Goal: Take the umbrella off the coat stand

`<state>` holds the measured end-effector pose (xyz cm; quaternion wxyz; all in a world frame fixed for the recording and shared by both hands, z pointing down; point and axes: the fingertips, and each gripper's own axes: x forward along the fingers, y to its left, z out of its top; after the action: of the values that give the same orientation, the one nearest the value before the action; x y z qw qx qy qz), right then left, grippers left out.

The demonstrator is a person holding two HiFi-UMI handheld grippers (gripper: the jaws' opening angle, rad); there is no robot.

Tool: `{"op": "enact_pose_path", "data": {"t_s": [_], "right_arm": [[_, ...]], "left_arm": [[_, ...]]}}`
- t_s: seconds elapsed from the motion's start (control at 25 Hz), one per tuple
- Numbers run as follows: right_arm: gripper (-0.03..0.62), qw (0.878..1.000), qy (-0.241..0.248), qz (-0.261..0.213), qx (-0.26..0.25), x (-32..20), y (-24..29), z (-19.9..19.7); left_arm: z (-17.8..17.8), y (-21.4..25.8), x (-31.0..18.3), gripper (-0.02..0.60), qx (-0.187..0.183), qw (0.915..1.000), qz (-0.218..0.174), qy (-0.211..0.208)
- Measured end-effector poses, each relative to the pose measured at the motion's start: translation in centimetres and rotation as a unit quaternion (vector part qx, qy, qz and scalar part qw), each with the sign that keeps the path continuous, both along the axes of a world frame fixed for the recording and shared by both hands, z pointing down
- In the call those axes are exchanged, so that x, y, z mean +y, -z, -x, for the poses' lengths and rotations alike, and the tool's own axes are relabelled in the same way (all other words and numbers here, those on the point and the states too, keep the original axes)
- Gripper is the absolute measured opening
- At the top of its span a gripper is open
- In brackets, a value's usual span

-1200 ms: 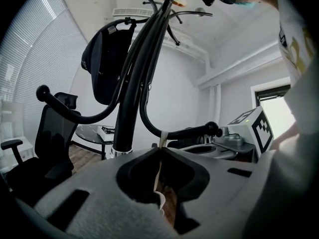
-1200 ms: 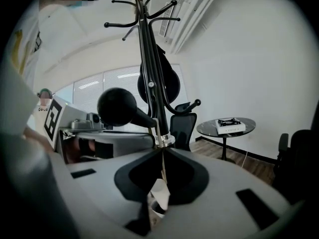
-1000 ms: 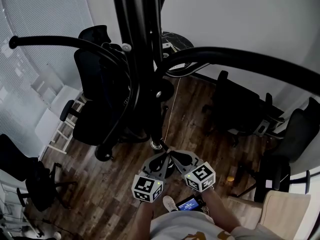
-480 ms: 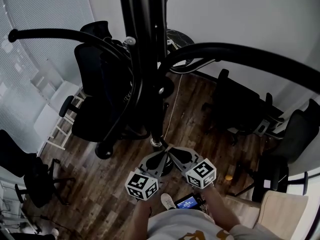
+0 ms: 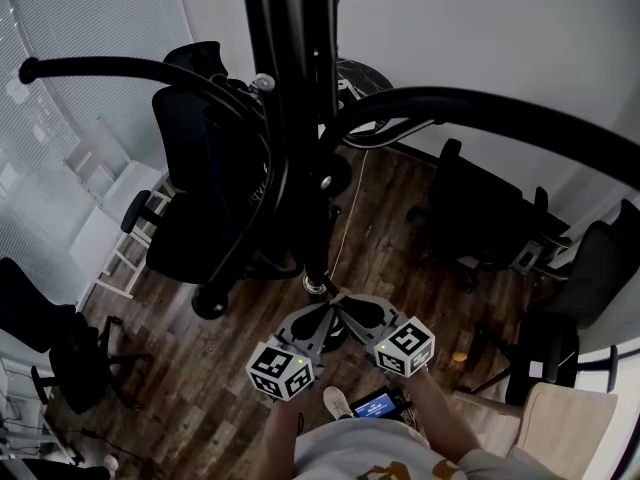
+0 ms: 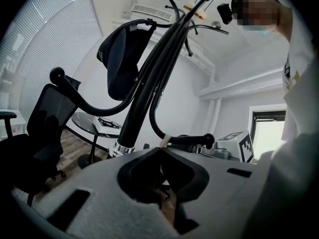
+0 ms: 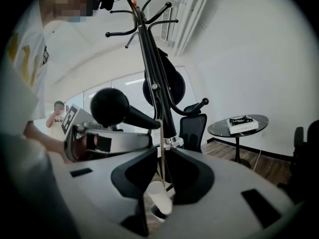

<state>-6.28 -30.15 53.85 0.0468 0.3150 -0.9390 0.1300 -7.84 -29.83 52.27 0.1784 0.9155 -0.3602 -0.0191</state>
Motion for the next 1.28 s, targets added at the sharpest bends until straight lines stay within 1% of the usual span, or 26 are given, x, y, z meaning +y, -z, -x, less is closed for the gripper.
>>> {"op": "enact_pose_path", "data": {"t_s": [0.24,0.28,0.36,0.44,0.6,0.68,0.88,1.08,1.28], "right_arm": [[0.077,1.0,-0.019,0.001,0.017,-0.9,-0.5,0.0],[0.068,1.0,-0.02,0.0,0.018,-1.0,-0.5,0.1],[0.029,1.0,-0.021,-0.002,0.02,-1.0,-0.5,0.2],[0.022,1.0,-0.024,-0.005,0.019,-0.8,-0.5,0.3],[0.02,0.999,-0.039,0.004,-0.003,-0.5,-0.4,0.0],[0.02,0.999,-0.045,0.013,-0.009,-0.6,-0.5,-0.2],[0.02,0.999,-0.046,0.017,-0.003,-0.4,-0.5,-0.5],[0.02,0.996,-0.059,0.045,-0.043,-0.2,-0.4,-1.4],[0.02,0.995,-0.067,0.051,-0.05,-0.3,-0.2,-2.0]], "left_arm": [[-0.1,-0.1,-0.1,0.025,0.005,1.0,0.005,-0.002],[-0.2,-0.1,-0.1,0.025,0.005,1.0,0.006,-0.003],[-0.2,-0.2,-0.3,0.025,0.007,0.9999,0.008,-0.004],[-0.2,-0.2,-0.3,0.023,0.006,0.9999,0.008,-0.004],[-0.4,-0.1,0.0,0.023,-0.01,0.9999,0.002,-0.006],[-0.6,-0.1,0.1,0.023,-0.012,0.9999,0.002,-0.006],[-0.6,0.0,0.4,0.023,-0.009,0.9999,0.006,-0.001],[-0.9,0.2,0.5,0.023,-0.005,1.0,0.007,-0.001],[-1.3,0.4,0.6,0.023,0.002,1.0,0.008,-0.002]]}}
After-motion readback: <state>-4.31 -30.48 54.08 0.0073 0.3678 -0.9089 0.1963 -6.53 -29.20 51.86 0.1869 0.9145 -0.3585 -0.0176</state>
